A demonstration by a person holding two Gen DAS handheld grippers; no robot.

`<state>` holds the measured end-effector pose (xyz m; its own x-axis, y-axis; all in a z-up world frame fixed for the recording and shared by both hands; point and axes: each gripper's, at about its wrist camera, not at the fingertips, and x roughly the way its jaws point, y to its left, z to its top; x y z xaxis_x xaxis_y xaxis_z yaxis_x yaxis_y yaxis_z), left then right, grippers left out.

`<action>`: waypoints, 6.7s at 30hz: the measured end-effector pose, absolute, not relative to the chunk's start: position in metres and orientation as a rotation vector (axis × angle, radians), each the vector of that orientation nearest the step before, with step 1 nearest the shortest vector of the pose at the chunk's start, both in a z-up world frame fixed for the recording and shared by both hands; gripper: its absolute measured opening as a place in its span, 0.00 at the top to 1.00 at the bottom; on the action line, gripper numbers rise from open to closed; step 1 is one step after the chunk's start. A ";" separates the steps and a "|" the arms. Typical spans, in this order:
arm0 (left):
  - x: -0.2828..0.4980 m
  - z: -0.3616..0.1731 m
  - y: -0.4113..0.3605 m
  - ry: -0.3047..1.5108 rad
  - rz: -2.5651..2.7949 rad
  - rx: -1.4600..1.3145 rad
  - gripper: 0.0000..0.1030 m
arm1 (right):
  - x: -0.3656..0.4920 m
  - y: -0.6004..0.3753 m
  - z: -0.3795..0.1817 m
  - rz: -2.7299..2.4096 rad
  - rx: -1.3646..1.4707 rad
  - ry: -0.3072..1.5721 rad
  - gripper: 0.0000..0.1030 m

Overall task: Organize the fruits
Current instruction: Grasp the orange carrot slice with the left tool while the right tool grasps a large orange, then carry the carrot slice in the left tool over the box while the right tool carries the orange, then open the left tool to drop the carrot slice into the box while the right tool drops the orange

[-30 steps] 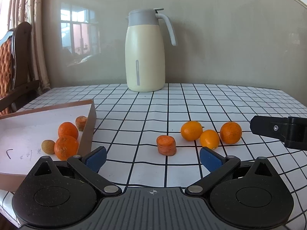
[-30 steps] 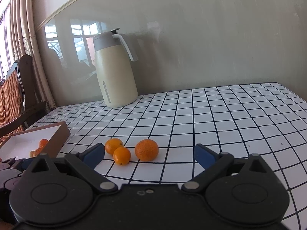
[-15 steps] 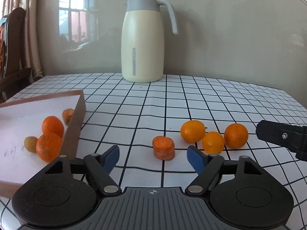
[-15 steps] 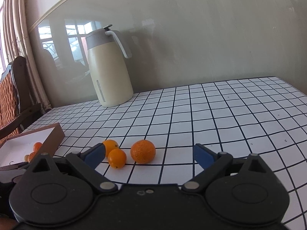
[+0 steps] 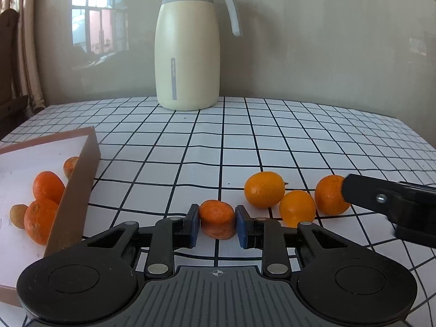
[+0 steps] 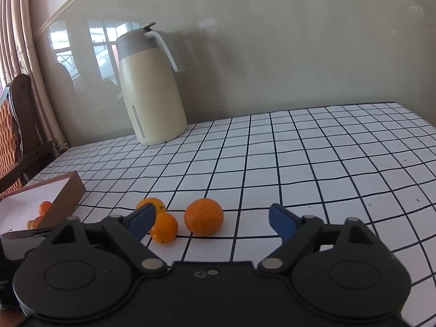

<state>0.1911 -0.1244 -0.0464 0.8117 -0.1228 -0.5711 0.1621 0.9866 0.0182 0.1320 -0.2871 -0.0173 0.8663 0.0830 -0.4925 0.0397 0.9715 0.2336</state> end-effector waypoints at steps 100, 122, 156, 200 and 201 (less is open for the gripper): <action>0.088 0.008 -0.003 0.437 -0.001 0.004 0.73 | 0.085 -0.186 0.027 0.387 0.142 0.396 0.72; 0.082 0.020 0.059 0.359 0.159 -0.067 0.73 | 0.094 -0.141 0.040 0.412 0.121 0.297 0.72; 0.078 0.026 0.133 0.297 0.332 -0.124 0.73 | 0.111 -0.094 0.038 0.442 0.158 0.251 0.72; 0.138 0.011 0.180 0.369 0.425 -0.156 0.72 | 0.166 -0.043 0.026 0.423 0.116 0.323 0.70; 0.141 0.010 0.181 0.372 0.428 -0.155 0.72 | 0.171 -0.040 0.026 0.421 0.108 0.340 0.70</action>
